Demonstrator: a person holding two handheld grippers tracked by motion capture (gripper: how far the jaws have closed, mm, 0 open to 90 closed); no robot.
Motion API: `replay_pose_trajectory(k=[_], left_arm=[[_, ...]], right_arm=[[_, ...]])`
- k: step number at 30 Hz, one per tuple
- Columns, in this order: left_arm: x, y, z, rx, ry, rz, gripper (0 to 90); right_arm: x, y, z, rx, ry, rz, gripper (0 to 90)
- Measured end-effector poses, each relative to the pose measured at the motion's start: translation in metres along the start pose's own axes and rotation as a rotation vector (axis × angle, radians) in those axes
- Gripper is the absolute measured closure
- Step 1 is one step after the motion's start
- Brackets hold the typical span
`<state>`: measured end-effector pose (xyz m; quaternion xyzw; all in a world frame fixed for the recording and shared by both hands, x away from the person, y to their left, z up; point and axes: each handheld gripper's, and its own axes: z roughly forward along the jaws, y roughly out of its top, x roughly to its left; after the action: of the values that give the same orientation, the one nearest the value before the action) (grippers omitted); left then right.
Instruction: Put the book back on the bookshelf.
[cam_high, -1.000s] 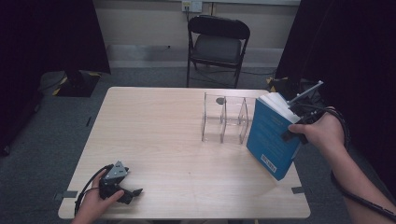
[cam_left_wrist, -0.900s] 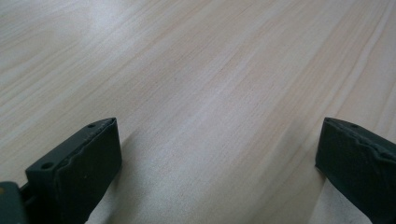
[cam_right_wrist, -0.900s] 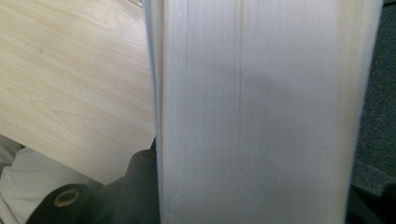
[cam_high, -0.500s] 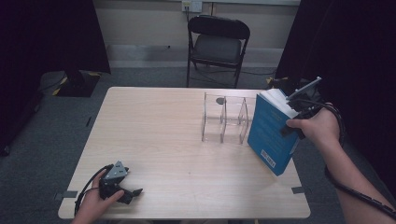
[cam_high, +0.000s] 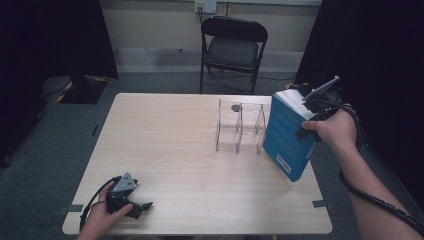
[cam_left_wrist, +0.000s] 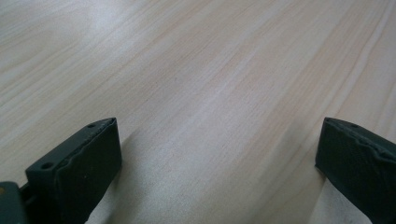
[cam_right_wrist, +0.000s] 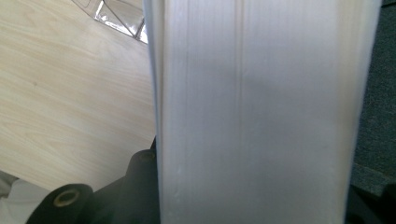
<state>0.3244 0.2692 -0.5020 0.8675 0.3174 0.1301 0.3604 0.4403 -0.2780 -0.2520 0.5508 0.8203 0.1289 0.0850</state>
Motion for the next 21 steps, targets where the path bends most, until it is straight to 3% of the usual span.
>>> replay_pose_trajectory(k=[21], left_arm=[[0.000, 0.000, 0.000, 0.000, -0.001, -0.002, 0.0]], right_arm=[[-0.005, 0.012, 0.002, -0.035, -0.023, 0.069, 61.7]])
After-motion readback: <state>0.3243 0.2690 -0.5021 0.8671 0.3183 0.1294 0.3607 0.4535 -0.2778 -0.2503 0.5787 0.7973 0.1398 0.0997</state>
